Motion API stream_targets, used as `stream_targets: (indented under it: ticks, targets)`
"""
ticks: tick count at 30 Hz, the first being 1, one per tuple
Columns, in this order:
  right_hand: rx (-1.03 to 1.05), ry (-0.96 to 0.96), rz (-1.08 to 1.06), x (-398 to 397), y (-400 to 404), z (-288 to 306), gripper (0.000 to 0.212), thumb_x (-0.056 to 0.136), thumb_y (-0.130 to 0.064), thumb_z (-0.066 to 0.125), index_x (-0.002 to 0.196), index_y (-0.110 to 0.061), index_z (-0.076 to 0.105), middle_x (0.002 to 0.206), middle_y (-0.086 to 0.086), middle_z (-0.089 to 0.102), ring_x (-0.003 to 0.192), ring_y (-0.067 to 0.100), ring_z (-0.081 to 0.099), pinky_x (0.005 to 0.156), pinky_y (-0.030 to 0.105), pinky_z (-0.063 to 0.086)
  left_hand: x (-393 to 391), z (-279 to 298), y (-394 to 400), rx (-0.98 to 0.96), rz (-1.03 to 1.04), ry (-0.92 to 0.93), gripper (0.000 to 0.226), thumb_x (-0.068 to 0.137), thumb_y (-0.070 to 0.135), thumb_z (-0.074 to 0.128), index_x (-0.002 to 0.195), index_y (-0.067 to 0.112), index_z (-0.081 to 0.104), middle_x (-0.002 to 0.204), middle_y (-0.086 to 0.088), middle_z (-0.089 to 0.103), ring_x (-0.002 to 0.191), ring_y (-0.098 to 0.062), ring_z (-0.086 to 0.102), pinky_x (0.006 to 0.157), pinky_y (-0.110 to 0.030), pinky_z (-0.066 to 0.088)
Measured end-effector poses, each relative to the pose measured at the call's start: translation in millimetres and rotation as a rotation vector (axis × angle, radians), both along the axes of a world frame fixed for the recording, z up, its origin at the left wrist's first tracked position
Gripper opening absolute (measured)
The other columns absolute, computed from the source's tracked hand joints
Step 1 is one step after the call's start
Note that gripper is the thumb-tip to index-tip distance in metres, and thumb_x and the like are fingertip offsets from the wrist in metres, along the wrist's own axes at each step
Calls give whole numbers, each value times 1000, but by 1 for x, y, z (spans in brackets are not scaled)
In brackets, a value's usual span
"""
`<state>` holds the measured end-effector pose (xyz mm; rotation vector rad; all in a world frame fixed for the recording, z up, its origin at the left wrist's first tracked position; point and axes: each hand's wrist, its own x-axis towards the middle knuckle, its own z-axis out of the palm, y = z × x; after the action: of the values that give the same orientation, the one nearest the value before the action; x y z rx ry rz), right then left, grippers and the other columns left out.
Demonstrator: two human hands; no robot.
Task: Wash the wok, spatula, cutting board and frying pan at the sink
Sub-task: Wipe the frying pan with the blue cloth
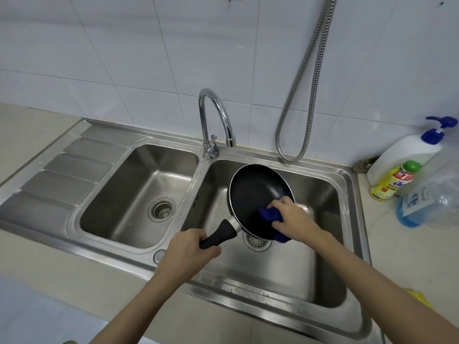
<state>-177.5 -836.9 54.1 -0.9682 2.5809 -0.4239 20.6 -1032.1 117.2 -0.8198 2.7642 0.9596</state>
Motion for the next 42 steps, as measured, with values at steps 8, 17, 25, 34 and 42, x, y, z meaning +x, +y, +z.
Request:
stream_targets:
  ticks: [8,17,25,34,42]
  targets:
    - [-204,251,28,27,-26,-15,56,75,-21,68,128,-23,52,122,-1,51,98,20,54,83,35,45,7,-12,28,-152,-206,-95,27,78,33,56,64,18,40,60,2,46,61,-20,50,53,-28,33]
    - [208,501,10,4,-1,-15,45,68,-31,80,107,-16,65,94,8,64,79,33,58,70,43,50,13,-8,11,119,12,18,36,75,39,70,61,14,48,52,2,46,41,-9,40,43,-24,33]
    - [-445,-68,-100,36,-41,-6,42,89,-19,62,129,-13,52,122,4,52,110,22,50,97,32,40,2,-6,24,-88,-161,-77,22,76,29,57,64,18,42,58,2,46,58,-18,48,46,-24,29]
    - [261,320,14,-10,-14,-14,41,89,-15,52,129,-11,47,126,11,49,111,32,48,94,37,41,11,-1,12,110,-14,-15,32,75,33,67,60,15,46,54,2,46,45,-8,41,42,-20,29]
    - [-515,-359,-301,48,-48,-8,22,88,-18,61,110,-14,60,105,4,64,96,19,60,89,37,48,-2,1,19,-207,-230,-139,20,82,27,54,72,14,44,67,1,50,60,-17,49,51,-23,32]
